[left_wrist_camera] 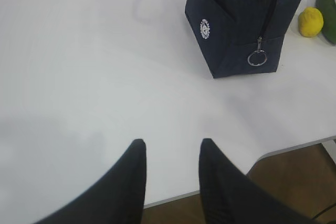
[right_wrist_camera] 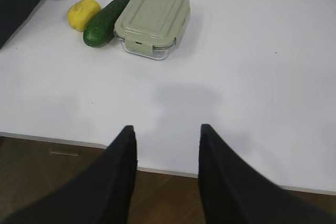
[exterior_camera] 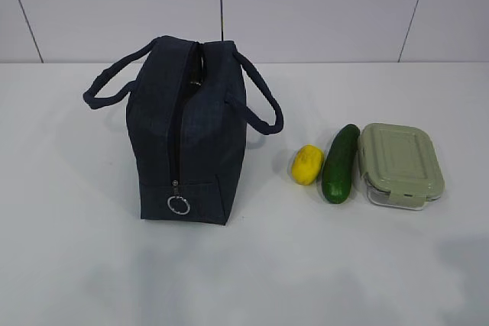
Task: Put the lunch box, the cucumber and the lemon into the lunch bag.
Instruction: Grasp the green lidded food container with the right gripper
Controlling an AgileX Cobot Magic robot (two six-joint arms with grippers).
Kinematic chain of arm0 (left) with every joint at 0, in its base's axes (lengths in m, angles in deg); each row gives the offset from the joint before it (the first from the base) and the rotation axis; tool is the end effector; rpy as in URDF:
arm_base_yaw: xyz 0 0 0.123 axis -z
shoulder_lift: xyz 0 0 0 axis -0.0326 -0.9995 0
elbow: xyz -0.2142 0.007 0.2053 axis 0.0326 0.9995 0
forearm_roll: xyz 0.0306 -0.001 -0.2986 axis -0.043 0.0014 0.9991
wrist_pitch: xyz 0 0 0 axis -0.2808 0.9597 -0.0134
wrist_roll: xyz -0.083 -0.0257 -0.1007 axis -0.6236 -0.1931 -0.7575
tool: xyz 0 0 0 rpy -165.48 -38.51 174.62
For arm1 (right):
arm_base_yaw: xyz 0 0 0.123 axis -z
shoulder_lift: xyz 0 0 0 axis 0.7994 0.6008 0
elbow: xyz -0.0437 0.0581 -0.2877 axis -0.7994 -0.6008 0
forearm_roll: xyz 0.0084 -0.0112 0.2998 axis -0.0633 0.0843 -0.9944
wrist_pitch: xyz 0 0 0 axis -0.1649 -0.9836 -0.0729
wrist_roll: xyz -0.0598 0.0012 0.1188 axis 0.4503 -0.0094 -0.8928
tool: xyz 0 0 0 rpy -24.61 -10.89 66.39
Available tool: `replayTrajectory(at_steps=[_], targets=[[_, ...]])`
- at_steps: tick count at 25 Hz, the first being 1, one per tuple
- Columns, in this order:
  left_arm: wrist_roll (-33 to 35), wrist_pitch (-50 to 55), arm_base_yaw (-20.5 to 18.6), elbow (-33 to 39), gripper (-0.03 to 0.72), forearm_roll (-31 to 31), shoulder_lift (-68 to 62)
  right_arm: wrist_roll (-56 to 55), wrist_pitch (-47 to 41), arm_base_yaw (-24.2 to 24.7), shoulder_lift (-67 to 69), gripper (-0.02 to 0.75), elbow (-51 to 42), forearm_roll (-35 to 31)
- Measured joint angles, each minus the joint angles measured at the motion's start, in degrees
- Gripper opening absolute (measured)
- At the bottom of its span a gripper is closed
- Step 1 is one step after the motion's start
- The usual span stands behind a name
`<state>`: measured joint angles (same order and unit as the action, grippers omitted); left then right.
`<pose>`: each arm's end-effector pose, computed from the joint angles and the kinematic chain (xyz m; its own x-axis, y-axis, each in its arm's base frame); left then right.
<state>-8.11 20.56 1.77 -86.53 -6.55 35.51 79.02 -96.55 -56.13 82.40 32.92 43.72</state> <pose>0.0563 -0.0277 0.2872 -0.4667 0.0808 -0.8807 0.2453 0.9686 -0.0412 0.0558 0.0029 0.2721 -0.5120 -0.1061 -0.8524 -0.0939 0.9933 -0.0672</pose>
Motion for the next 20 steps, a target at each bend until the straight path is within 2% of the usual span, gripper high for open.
replayTrajectory(at_steps=[20], targets=[[0.0,0.0,0.0,0.0,0.244,0.0,0.0,0.0,0.0,0.0,0.0,0.316,0.0,0.0]])
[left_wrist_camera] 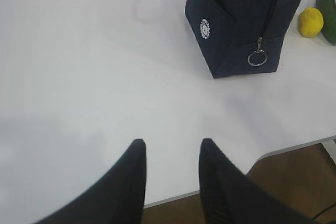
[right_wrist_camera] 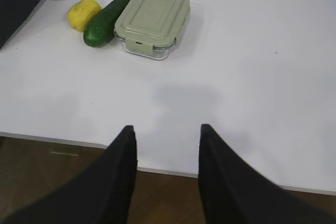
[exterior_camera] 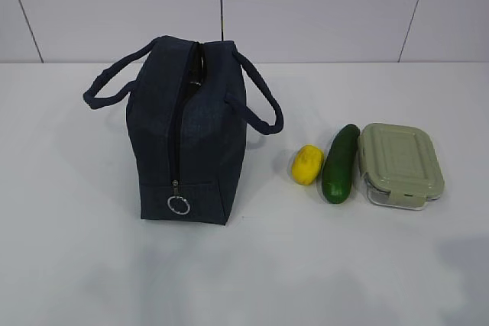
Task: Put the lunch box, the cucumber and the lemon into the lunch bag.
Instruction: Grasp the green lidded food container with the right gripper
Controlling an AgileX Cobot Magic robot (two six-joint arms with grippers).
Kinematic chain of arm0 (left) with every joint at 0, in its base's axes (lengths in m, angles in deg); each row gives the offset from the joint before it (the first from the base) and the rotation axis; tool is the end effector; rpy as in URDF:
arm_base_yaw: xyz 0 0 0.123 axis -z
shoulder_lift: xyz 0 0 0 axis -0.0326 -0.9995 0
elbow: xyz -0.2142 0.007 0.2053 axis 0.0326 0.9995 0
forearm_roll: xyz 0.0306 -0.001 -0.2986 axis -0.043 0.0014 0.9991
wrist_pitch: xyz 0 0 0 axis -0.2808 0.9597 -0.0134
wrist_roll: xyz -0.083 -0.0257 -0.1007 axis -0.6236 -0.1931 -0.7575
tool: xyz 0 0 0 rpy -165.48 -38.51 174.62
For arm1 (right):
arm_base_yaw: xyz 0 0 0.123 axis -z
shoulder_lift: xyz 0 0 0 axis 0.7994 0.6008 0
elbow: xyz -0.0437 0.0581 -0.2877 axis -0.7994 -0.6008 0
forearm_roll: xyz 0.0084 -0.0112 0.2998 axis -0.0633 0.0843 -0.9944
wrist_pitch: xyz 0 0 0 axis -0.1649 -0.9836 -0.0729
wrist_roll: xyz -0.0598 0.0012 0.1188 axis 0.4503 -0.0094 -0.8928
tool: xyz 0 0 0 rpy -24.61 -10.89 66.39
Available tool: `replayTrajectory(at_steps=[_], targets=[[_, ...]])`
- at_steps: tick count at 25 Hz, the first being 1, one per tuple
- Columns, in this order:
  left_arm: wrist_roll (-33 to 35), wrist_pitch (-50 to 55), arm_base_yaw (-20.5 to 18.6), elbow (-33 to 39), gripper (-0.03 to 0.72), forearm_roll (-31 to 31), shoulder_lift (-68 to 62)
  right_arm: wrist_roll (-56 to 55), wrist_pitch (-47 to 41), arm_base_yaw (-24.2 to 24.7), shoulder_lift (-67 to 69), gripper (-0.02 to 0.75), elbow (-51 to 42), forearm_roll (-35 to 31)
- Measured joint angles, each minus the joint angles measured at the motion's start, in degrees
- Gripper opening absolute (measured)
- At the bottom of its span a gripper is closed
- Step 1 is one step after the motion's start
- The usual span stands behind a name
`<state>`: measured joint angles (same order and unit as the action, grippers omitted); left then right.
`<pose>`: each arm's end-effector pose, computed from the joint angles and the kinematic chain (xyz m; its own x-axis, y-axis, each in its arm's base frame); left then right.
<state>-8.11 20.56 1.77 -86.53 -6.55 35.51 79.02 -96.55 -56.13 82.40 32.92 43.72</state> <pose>0.0563 -0.0277 0.2872 -0.4667 0.0808 -0.8807 0.2453 0.9686 -0.0412 0.0558 0.0029 0.2721 -0.5120 -0.1061 -0.8524 -0.0939 0.9933 -0.0672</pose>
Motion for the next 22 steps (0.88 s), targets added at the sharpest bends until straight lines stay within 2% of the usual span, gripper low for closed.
replayTrajectory(at_steps=[22], targets=[[0.0,0.0,0.0,0.0,0.244,-0.8,0.0,0.0,0.0,0.0,0.0,0.316,0.12,0.63]])
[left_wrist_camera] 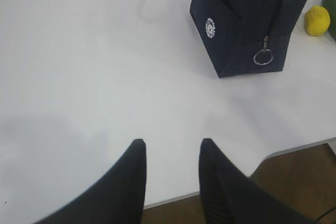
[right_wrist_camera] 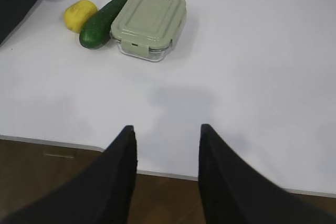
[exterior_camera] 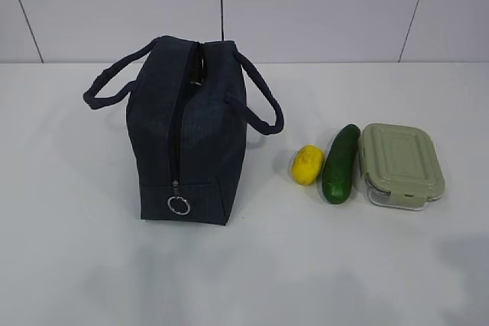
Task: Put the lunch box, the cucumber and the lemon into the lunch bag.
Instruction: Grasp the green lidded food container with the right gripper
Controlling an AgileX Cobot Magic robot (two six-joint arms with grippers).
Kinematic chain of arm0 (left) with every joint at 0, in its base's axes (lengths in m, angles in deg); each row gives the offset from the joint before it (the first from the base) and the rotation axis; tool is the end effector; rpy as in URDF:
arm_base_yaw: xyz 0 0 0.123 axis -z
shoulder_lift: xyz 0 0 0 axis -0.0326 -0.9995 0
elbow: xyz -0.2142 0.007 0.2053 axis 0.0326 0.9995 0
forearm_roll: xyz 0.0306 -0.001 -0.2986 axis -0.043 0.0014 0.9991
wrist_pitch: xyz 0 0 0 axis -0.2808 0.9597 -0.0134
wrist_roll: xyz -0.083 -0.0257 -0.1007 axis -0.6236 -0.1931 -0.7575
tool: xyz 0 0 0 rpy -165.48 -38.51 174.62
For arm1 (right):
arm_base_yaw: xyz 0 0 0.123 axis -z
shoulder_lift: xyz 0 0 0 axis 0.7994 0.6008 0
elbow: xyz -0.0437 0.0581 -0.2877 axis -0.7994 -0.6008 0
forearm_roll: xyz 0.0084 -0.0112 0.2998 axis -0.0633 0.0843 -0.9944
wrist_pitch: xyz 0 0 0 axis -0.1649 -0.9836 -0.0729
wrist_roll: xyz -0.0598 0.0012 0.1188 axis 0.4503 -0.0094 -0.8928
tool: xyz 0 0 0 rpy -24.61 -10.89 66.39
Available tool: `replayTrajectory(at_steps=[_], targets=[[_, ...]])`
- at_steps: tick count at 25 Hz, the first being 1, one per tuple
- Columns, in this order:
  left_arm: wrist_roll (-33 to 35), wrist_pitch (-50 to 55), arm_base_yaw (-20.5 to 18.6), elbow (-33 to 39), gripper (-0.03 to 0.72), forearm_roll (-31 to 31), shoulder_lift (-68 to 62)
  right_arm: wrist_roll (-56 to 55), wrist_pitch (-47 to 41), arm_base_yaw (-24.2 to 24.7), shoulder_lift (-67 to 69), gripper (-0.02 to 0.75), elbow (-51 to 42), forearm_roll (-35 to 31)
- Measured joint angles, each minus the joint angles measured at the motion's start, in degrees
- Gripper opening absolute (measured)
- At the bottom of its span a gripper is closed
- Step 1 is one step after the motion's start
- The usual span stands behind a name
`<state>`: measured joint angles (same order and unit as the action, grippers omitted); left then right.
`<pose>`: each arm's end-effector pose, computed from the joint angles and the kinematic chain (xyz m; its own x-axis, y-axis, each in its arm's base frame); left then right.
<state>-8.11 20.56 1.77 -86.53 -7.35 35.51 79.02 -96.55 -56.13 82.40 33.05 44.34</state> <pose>0.0566 -0.0261 0.2869 -0.4667 0.0872 -0.8801 0.2377 0.9709 -0.0299 0.0556 0.0016 0.2729 -0.5103 -0.1104 -0.8529 -0.0876 0.9932 -0.0762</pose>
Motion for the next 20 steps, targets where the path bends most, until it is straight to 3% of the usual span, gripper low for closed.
replayTrajectory(at_steps=[4,12,20], targets=[[0.0,0.0,0.0,0.0,0.244,0.0,0.0,0.0,0.1,0.0,1.65,0.316,0.51,0.59],[0.0,0.0,0.0,0.0,0.244,0.0,0.0,-2.11,1.69,0.0,18.01,0.316,0.79,0.95],[0.0,0.0,0.0,0.0,0.244,0.85,0.0,-5.17,8.16,0.0,37.59,0.316,9.1,-0.63]])
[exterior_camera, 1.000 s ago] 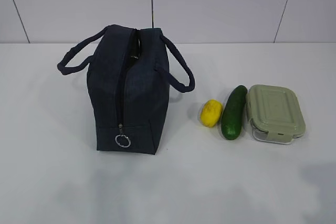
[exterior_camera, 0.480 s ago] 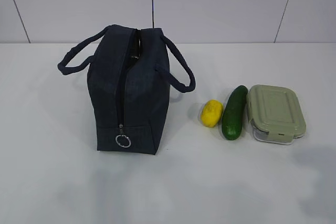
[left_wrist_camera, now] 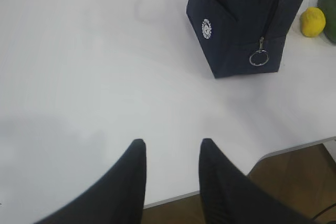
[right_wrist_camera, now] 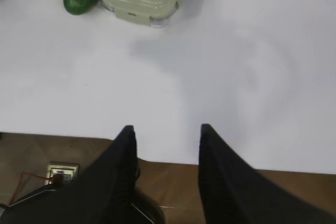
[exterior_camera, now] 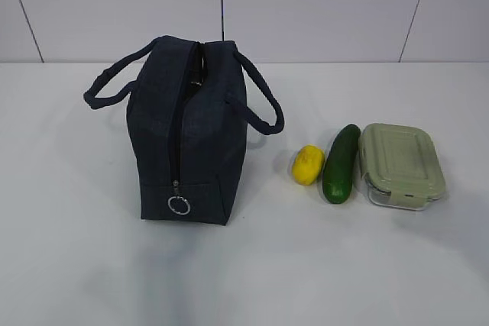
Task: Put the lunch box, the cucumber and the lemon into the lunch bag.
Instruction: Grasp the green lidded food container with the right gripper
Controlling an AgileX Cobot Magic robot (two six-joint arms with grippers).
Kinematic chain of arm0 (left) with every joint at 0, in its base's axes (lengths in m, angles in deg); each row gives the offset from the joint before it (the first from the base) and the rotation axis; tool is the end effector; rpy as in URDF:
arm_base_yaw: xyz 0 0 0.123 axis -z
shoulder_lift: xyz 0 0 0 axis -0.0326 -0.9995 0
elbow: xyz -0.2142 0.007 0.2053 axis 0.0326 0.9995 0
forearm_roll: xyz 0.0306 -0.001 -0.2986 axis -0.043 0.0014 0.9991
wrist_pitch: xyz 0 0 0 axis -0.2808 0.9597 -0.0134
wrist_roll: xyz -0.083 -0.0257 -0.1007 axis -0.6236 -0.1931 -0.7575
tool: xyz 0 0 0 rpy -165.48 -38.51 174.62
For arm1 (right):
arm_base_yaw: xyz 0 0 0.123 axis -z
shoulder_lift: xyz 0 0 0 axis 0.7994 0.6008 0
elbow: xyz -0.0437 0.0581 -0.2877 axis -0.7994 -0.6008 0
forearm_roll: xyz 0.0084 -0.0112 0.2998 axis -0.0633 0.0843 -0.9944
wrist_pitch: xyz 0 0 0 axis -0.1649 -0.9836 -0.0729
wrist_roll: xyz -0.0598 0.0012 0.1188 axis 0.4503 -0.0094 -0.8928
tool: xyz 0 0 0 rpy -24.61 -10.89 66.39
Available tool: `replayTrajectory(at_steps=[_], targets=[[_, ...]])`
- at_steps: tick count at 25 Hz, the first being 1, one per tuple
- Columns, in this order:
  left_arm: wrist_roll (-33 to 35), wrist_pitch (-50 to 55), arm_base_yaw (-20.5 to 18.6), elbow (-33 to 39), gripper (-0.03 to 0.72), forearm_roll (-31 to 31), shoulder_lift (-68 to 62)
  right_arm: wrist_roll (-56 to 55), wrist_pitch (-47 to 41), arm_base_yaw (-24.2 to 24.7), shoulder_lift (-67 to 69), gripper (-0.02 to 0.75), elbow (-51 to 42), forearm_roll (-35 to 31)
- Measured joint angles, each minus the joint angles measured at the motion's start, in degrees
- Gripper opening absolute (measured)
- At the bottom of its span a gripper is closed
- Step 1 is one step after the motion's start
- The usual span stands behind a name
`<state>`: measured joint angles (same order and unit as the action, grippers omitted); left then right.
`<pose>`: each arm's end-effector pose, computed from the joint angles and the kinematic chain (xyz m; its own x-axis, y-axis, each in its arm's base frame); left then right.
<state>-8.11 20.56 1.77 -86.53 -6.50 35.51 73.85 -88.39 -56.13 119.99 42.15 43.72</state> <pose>0.0562 -0.0278 0.2872 -0.4667 0.0804 -0.8808 0.2458 0.9684 -0.0419 0.1658 0.0088 0.2752 -0.7813 -0.0302 -0.6234 -0.0444 0.9990 0.0072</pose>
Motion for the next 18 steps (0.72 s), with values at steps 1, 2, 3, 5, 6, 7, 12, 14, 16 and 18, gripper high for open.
replayTrajectory(at_steps=[1,2,3,5,6,7,12,14,16,18], targets=[[0.0,0.0,0.0,0.0,0.244,0.25,0.0,-0.13,0.78,0.0,3.01,0.316,1.5,-0.56],[0.0,0.0,0.0,0.0,0.244,0.54,0.0,-0.13,1.19,0.0,6.08,0.316,2.78,-1.01],[0.0,0.0,0.0,0.0,0.244,0.79,0.0,-0.22,1.82,0.0,9.18,0.316,4.67,-1.89],[0.0,0.0,0.0,0.0,0.244,0.92,0.0,-0.22,2.55,0.0,14.62,0.316,7.91,-3.59],[0.0,0.0,0.0,0.0,0.244,0.92,0.0,0.66,2.8,0.0,17.58,0.316,9.7,-5.16],[0.0,0.0,0.0,0.0,0.244,1.02,0.0,1.52,2.89,0.0,20.34,0.316,11.49,-6.37],[0.0,0.0,0.0,0.0,0.244,0.95,0.0,6.56,3.23,1.09,31.8,0.315,18.57,-13.77],[0.0,0.0,0.0,0.0,0.244,0.95,0.0,9.98,2.44,2.82,35.59,0.302,20.56,-19.39],[0.0,0.0,0.0,0.0,0.244,0.95,0.0,14.58,0.57,5.63,38.92,0.281,21.96,-26.12],[0.0,0.0,0.0,0.0,0.244,0.95,0.0,19.55,-2.47,9.77,42.0,0.267,22.27,-32.73]])
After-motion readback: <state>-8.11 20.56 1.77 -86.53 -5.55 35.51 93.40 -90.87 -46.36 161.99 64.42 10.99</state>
